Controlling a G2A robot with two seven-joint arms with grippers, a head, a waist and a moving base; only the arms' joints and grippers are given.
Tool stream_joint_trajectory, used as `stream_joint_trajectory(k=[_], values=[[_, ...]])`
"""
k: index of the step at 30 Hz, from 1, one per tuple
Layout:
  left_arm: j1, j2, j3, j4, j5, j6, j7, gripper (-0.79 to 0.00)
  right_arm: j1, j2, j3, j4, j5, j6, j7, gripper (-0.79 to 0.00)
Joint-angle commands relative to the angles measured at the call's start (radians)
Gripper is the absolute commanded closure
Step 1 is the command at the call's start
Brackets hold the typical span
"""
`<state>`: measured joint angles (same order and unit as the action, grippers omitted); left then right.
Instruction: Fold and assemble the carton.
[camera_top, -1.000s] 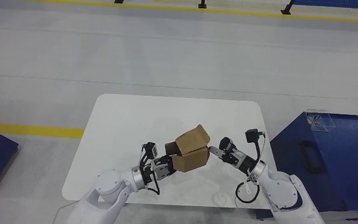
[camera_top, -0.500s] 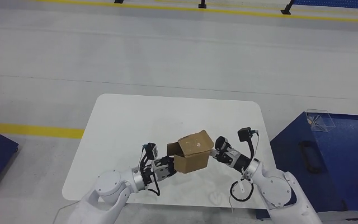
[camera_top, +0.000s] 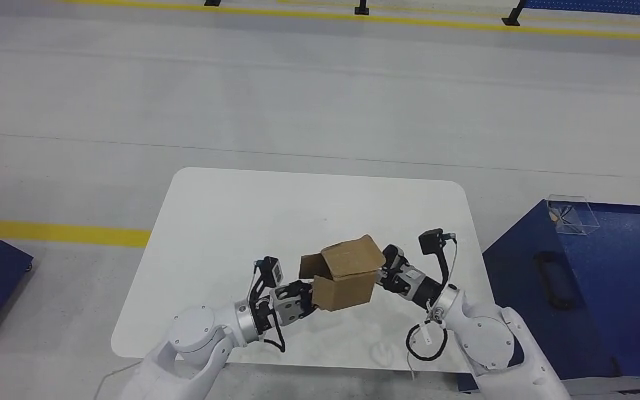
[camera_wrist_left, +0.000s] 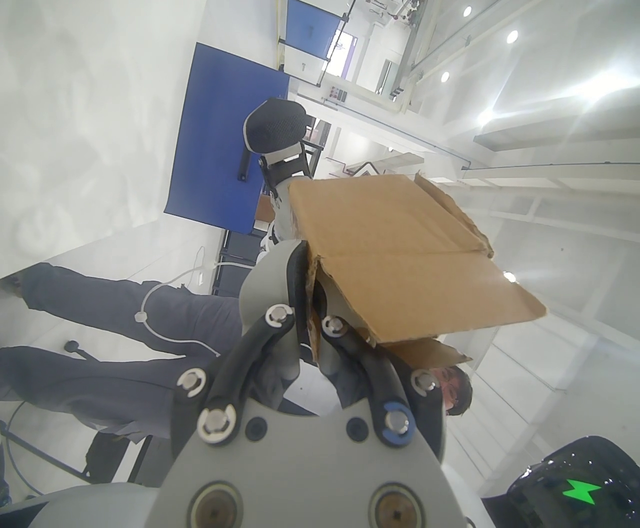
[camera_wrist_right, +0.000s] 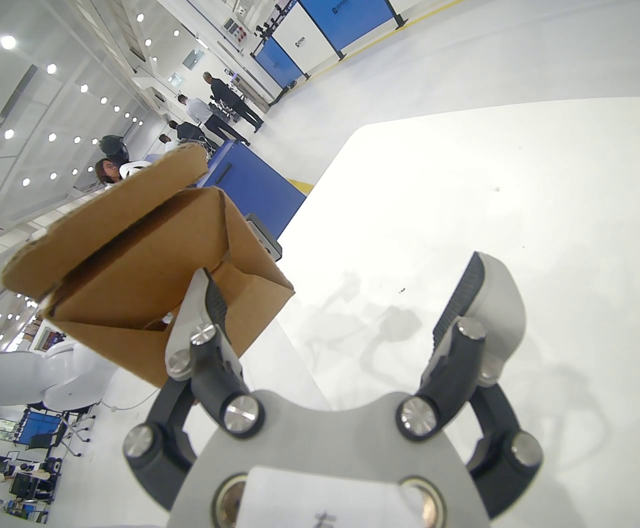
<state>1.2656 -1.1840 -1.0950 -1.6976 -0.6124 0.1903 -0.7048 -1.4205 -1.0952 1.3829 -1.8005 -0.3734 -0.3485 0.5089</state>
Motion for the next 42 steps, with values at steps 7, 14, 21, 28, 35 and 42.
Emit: stream_joint_trajectory(k=[7, 14, 21, 28, 35, 42], values=[[0.001, -0.001, -0.005, 0.006, -0.040, 0.008, -0.028, 0.000, -0.017, 0.000, 0.020, -0.003, 0.018, -0.010, -0.051, -0.785], [-0.006, 0.000, -0.013, 0.014, -0.061, 0.023, -0.047, 0.000, -0.031, 0.004, 0.031, 0.003, 0.024, -0.012, -0.014, -0.785], [-0.019, -0.003, 0.002, 0.020, -0.061, 0.033, -0.042, 0.000, -0.015, 0.002, 0.001, -0.005, 0.036, -0.018, -0.004, -0.785], [-0.030, -0.005, 0.003, 0.037, -0.071, 0.028, -0.042, 0.000, -0.015, 0.005, 0.028, 0.009, 0.060, -0.027, -0.001, -0.785], [-0.049, -0.012, 0.025, 0.050, -0.082, 0.013, -0.032, 0.000, 0.014, 0.003, 0.008, 0.029, 0.072, -0.035, 0.003, -0.785], [-0.055, -0.014, 0.031, 0.054, -0.080, 0.006, -0.032, 0.000, 0.026, 0.015, 0.160, 0.077, 0.116, -0.075, -0.077, -0.785]])
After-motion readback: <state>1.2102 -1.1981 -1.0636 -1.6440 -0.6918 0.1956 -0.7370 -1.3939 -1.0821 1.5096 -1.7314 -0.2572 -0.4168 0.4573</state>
